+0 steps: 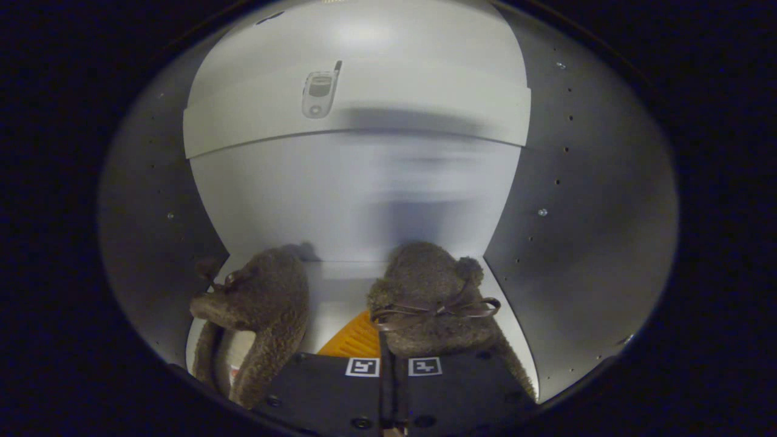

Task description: Open the shoe cabinet door, grab the shoes and put them into the shoe cabinet, then close the shoe cabinet door.

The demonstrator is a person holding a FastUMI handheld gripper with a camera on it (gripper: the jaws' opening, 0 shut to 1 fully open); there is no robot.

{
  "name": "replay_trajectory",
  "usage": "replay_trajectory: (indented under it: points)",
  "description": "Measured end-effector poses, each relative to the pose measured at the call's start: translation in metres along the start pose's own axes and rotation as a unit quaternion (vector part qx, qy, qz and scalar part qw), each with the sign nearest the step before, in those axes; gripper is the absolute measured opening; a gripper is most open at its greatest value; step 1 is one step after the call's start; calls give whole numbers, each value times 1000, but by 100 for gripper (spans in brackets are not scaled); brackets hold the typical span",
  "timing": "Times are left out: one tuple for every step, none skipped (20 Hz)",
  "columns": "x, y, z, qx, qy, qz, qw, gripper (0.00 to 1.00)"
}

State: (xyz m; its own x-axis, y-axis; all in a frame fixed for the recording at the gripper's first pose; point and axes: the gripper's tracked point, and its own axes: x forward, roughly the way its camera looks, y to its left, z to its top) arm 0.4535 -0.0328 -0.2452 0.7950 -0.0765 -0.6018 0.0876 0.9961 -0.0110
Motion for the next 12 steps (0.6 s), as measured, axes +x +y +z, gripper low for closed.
replay_trajectory:
  points:
    - [1,-1,-1,7,1,0,1000,3]
    - [-1,-2,-5,13,10,0,1000,4]
    - [-3,-2,-5,19,9,3,1000,14]
    - [0,-1,-5,19,7,0,1000,20]
    - [-4,2,-4,17,5,0,1000,27]
    - [-3,3,-4,14,3,0,1000,33]
    - [-5,2,-4,11,1,-5,1000,41]
    - [-6,2,-4,8,0,-9,1000,48]
    - [-8,0,-5,5,1,-15,1000,55]
    - [-11,-2,-5,4,1,-21,1000,61]
    - [-15,-5,-5,5,0,-28,1000,68]
    - [-21,-7,-3,10,-6,-30,999,68]
